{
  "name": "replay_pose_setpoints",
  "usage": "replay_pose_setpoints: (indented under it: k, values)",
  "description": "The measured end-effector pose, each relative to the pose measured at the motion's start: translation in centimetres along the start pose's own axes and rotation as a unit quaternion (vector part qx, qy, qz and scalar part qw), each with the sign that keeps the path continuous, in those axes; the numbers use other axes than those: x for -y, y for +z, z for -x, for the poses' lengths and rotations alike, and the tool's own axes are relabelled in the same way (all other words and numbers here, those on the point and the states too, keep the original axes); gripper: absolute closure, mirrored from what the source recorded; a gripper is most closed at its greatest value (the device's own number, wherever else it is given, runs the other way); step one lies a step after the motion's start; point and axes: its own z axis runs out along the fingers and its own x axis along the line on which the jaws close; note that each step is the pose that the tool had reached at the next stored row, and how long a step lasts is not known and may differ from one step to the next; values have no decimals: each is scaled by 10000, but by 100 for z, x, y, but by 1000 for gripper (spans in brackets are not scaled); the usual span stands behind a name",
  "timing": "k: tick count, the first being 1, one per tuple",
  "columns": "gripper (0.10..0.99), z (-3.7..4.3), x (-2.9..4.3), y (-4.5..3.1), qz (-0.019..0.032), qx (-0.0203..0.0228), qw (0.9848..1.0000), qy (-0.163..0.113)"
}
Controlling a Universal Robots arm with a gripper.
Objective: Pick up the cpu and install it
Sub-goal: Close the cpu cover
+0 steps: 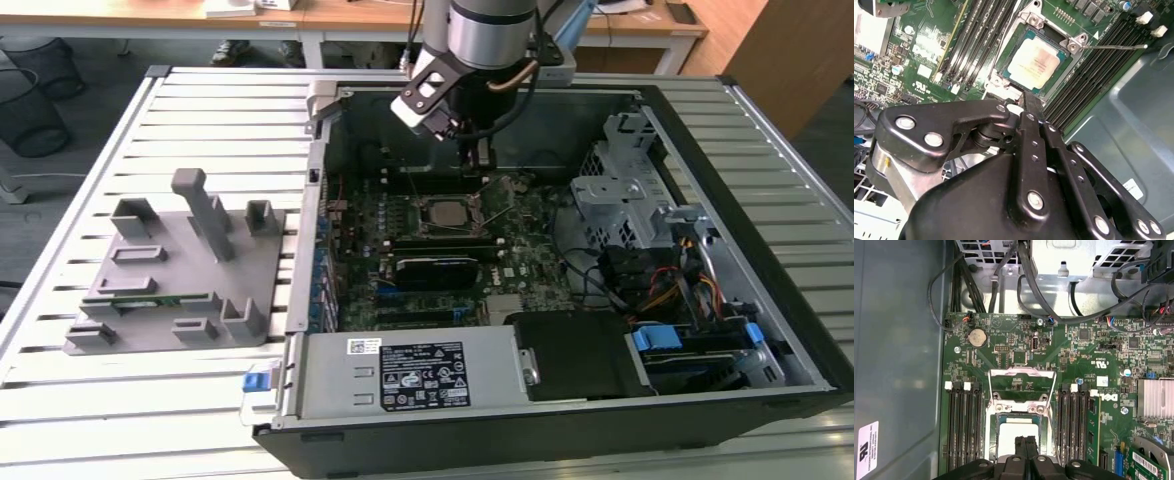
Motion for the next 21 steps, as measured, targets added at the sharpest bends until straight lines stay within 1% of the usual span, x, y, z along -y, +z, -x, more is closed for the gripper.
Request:
replay_pose_setpoints:
  k: [15, 21]
  values:
    - [980, 1, -72, 2, 0, 0, 10000, 0]
    - [980, 1, -80, -12, 0, 1, 10000, 0]
